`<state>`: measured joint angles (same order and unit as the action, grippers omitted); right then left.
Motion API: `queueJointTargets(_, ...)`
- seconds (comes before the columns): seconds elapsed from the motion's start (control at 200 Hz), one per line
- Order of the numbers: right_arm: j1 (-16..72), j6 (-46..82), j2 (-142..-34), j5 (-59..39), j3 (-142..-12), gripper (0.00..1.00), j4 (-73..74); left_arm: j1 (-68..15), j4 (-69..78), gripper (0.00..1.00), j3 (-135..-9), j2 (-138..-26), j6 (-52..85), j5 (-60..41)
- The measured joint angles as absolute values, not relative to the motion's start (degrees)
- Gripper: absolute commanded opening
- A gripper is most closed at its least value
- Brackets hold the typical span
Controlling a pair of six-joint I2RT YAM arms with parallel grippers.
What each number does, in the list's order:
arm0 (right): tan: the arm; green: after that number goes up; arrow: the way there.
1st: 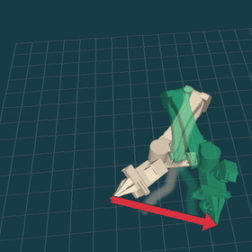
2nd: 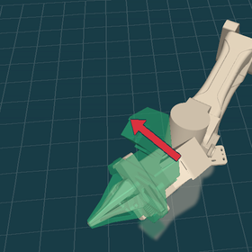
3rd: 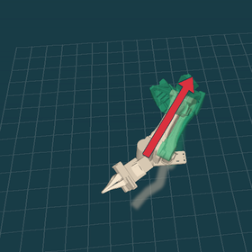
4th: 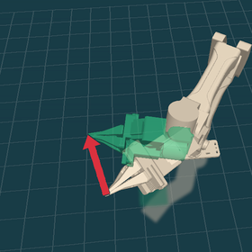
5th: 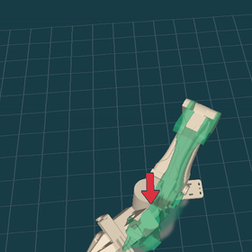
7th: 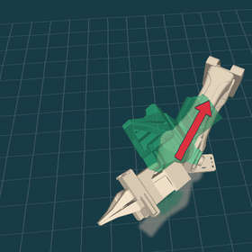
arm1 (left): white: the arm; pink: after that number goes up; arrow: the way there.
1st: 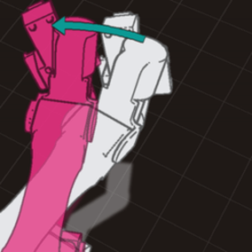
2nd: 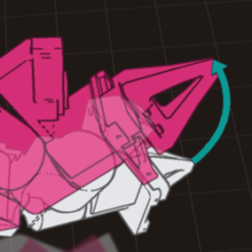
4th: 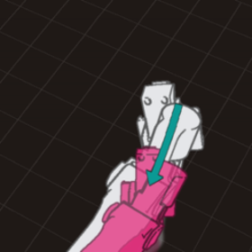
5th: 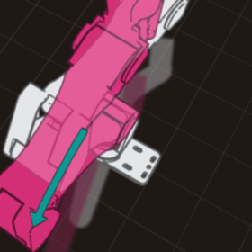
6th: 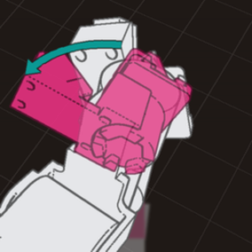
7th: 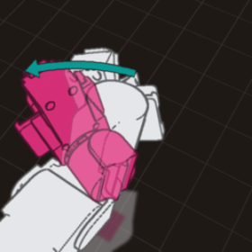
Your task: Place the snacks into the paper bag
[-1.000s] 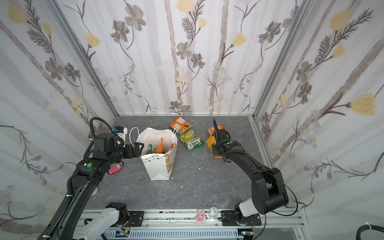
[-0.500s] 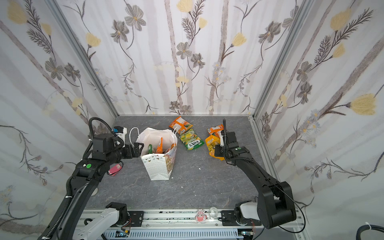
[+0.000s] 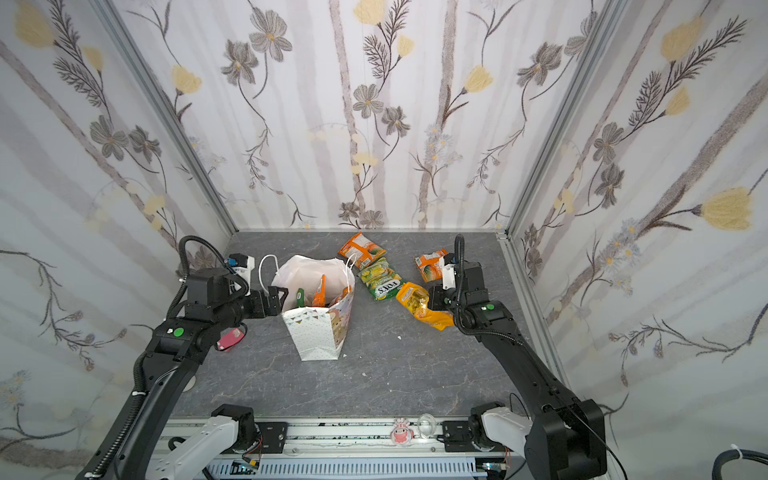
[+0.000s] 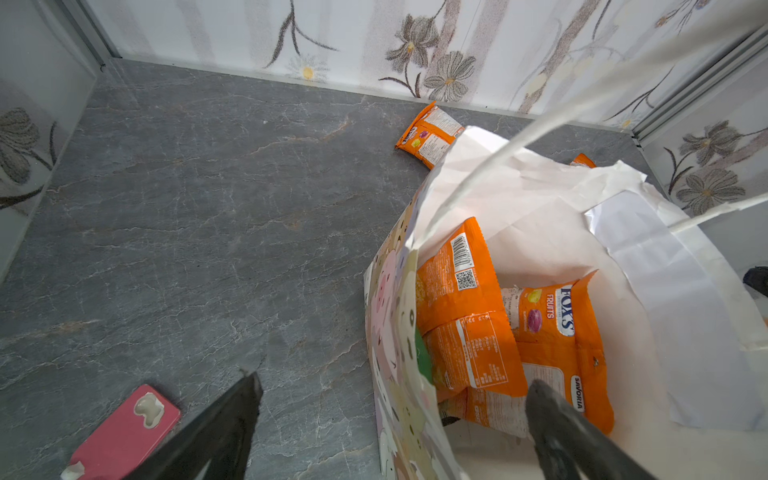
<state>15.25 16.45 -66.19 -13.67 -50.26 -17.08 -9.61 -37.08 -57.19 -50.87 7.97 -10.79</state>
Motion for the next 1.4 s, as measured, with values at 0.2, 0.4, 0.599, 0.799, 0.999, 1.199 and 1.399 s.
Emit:
queueJointTargets(0.2, 15.25, 17.21, -66.70, -15.92, -49.56, 0.00, -15.70, -9.61, -37.08, 1.00, -57.01, -50.43, 7.97, -10.76)
queueJointTargets(0.4, 17.28, 17.56, -66.24, -10.66, -53.08, 0.34, -21.96, -9.61, -37.08, 1.00, -57.30, -51.16, 7.97, -11.03)
queueJointTargets(0.599, 23.14, 24.77, -54.00, -2.52, -47.09, 0.46, -28.62, -9.61, -37.08, 1.00, -57.47, -51.20, 7.97, -10.98)
queueJointTargets(0.799, 40.95, 34.92, -54.89, 6.52, -45.47, 0.57, -36.82, -9.61, -37.10, 1.00, -58.57, -52.82, 7.97, -11.05)
queueJointTargets(0.999, 54.48, 45.60, -57.10, 15.38, -41.50, 0.61, -38.81, -9.61, -37.08, 1.00, -58.65, -53.01, 7.97, -12.05)
queueJointTargets(1.199, 59.99, 53.23, -61.87, 21.21, -38.11, 0.65, -37.91, -9.61, -37.08, 1.00, -58.63, -52.45, 7.99, -12.27)
queueJointTargets(1.399, 59.90, 57.19, -57.82, 26.68, -31.59, 0.63, -34.06, -9.61, -37.08, 1.00, -58.59, -52.05, 7.99, -12.23)
